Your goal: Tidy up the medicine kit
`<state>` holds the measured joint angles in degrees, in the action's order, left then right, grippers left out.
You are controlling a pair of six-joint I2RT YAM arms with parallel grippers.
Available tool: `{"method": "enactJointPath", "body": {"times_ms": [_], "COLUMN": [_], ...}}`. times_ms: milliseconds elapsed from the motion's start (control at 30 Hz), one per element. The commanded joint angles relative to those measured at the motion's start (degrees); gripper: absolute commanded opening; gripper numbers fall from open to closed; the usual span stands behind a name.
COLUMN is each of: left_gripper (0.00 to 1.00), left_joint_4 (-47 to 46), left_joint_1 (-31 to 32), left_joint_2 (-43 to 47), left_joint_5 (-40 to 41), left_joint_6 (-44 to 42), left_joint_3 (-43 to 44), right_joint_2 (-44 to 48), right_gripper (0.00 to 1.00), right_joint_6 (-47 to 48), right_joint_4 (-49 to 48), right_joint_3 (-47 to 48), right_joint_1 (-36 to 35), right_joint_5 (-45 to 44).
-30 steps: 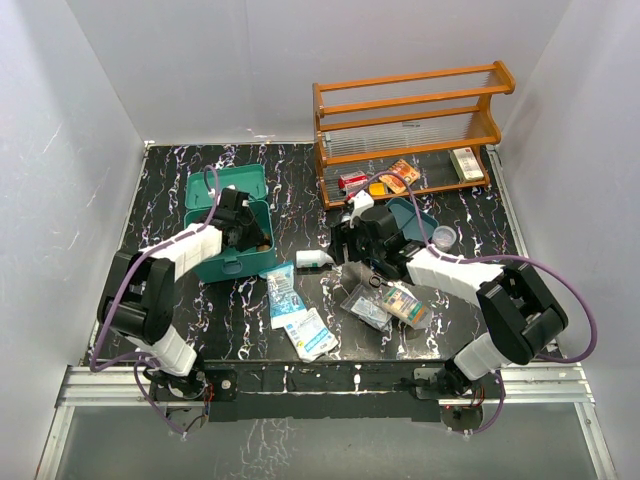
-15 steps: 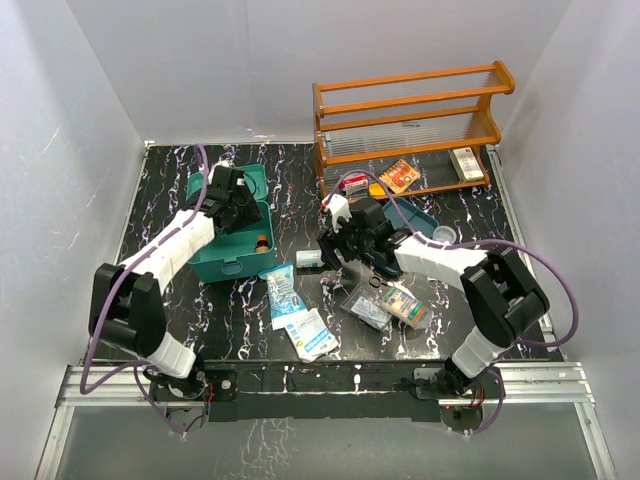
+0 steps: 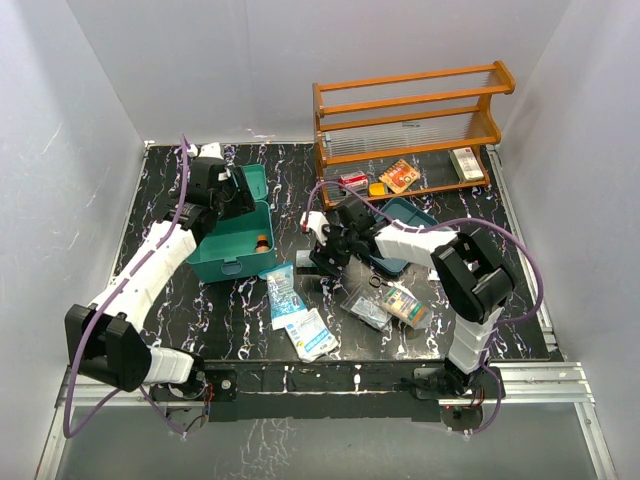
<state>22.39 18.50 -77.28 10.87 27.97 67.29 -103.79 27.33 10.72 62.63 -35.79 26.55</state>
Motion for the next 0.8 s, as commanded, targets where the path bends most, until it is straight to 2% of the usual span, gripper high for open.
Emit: {"method": "enactJointPath", "body": {"times_ms": [0, 200, 267, 333, 400, 600, 667, 767], "left_gripper": [0.62, 0.64, 0.64, 0.64, 0.64, 0.66, 0.66, 0.66], "left_joint_4": [-4.2, -9.0, -10.5, -13.0, -15.1, -19.2, -19.3, -20.3], "left_joint_1": [0.1, 0.1, 0.1, 0.2, 0.2, 0.1, 0.1, 0.1], "left_joint_2": [2.7, 2.7, 2.8, 3.2, 4.1, 6.4, 6.7, 7.3], "left_joint_5": [-5.3, -9.2, -10.2, -11.8, -12.3, -12.0, -11.9, -12.5], "left_joint_6": [-6.2, -9.8, -11.1, -13.2, -14.3, -15.6, -15.6, -16.3], "left_joint_3": [3.1, 3.2, 3.0, 2.2, 1.1, -1.7, -2.1, -2.9], "right_joint_2": [-0.6, 0.7, 0.2, -0.4, -1.1, -2.7, -2.9, -2.9], "right_gripper": [0.63, 0.5, 0.43, 0.4, 0.41, 0.53, 0.54, 0.48], "right_joint_6": [6.4, 8.4, 8.4, 7.8, 6.8, 1.8, 0.9, -0.4], "right_joint_4": [4.2, 6.0, 5.8, 5.2, 4.5, 0.6, -0.4, -2.4], "right_joint_3": [2.6, 1.4, 1.3, 1.7, 2.1, 2.5, 2.2, 1.4], "right_joint_1": [-0.1, 1.1, 1.1, 1.1, 1.1, 1.1, 1.0, 1.1], "right_joint_5": [2.4, 4.5, 4.8, 5.3, 5.8, 7.5, 7.5, 6.0]}}
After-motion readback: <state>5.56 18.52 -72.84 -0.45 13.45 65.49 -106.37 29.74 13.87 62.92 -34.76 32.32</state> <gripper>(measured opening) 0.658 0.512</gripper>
